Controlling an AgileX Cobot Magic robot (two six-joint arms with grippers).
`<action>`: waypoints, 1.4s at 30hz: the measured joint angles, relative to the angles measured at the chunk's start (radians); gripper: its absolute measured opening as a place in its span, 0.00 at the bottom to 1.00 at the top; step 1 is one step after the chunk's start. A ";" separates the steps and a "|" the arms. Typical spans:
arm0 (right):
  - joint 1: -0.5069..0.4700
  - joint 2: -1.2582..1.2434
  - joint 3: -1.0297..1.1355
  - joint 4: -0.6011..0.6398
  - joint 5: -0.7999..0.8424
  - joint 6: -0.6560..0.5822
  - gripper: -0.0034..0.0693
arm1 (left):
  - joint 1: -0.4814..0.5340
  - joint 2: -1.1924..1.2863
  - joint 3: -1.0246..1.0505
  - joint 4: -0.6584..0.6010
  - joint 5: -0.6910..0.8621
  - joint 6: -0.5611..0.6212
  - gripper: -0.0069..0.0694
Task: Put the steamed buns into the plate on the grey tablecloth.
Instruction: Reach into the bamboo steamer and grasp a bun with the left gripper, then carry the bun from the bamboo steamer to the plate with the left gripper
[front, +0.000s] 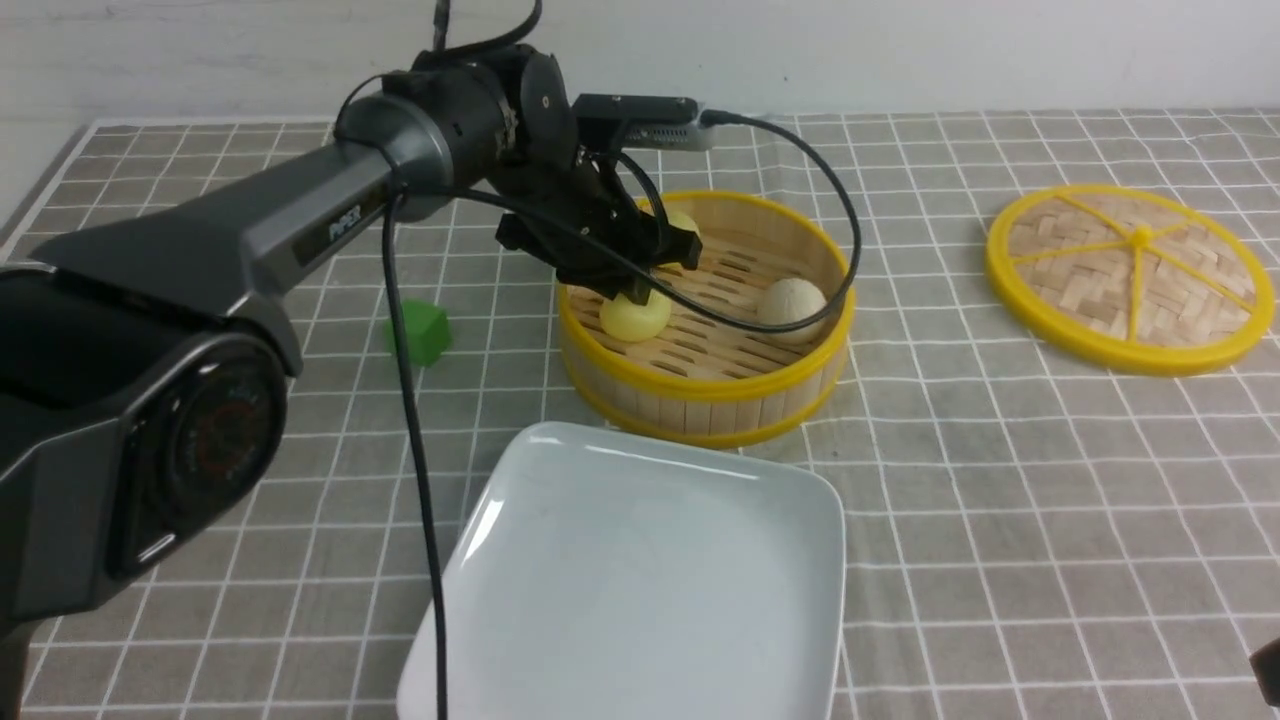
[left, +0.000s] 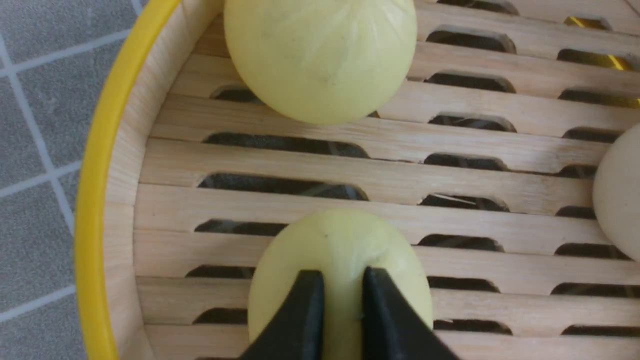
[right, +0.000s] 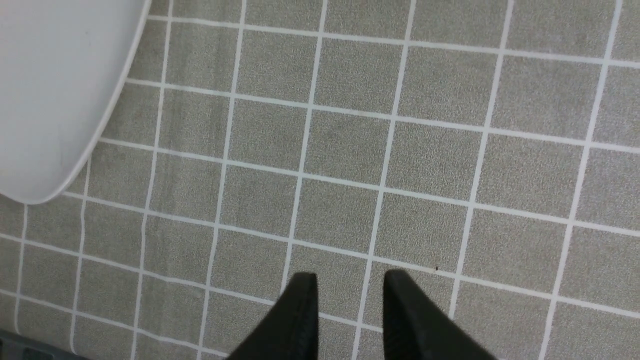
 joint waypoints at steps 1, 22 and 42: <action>0.000 0.000 0.000 0.000 0.000 0.000 0.34 | 0.000 -0.007 -0.002 0.000 0.020 0.000 0.14; 0.000 0.000 0.000 0.000 0.020 0.000 0.35 | 0.000 -0.601 0.234 0.032 0.404 -0.084 0.12; 0.000 0.000 -0.003 0.003 0.023 -0.007 0.03 | -0.005 -0.637 0.883 -0.073 0.022 -0.078 0.12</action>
